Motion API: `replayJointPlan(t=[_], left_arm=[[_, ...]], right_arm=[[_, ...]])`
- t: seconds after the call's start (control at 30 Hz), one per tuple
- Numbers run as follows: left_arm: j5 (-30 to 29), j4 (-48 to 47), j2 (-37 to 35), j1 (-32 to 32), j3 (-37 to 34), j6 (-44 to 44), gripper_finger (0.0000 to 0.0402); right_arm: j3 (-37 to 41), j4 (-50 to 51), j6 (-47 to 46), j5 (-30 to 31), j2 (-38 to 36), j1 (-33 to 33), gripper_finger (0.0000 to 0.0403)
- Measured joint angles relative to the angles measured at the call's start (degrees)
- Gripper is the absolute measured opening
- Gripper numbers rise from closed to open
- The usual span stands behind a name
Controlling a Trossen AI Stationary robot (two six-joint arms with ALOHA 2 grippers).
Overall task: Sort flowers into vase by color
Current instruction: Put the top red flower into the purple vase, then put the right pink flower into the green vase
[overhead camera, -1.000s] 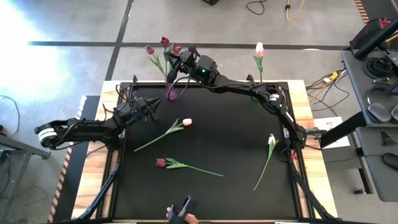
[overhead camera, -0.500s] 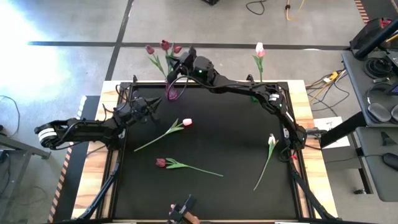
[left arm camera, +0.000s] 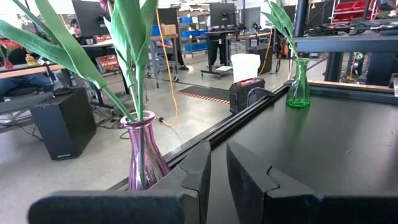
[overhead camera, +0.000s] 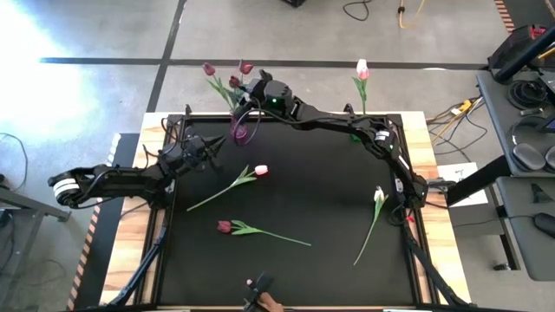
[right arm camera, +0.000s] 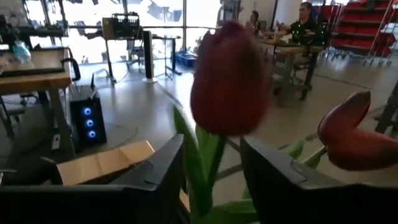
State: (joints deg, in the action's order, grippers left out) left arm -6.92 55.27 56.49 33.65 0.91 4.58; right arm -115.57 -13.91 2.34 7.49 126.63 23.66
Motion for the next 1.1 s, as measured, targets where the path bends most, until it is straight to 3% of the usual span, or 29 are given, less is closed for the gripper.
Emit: replayJointPlan(t=[0.13, 0.3, 0.53, 0.93, 1.1], left_arm=[[0.0, 0.0, 0.0, 0.0, 0.0, 0.3, 0.0037], [0.0, 0.0, 0.0, 0.0, 0.0, 0.3, 0.0037], [0.0, 0.0, 0.0, 0.0, 0.1, 0.3, 0.0037], [1.1, -2.2, -0.2, 0.0, 2.8, 2.8, 0.0037], [4.0, -9.7, -0.3, -0.1, 5.4, 4.3, 0.0037]], right_arm=[[0.0, 4.2, 1.7, 0.0, -0.5, 0.0, 0.0189], [-1.0, 11.3, 3.4, -0.1, -1.7, -0.2, 0.0197], [-1.4, 19.7, 8.5, -0.5, -3.8, -0.4, 0.0182], [-0.9, 33.7, 14.5, -0.5, -13.5, -1.4, 0.0176], [6.2, 34.0, 14.5, -3.4, -18.3, -1.6, 0.0125]])
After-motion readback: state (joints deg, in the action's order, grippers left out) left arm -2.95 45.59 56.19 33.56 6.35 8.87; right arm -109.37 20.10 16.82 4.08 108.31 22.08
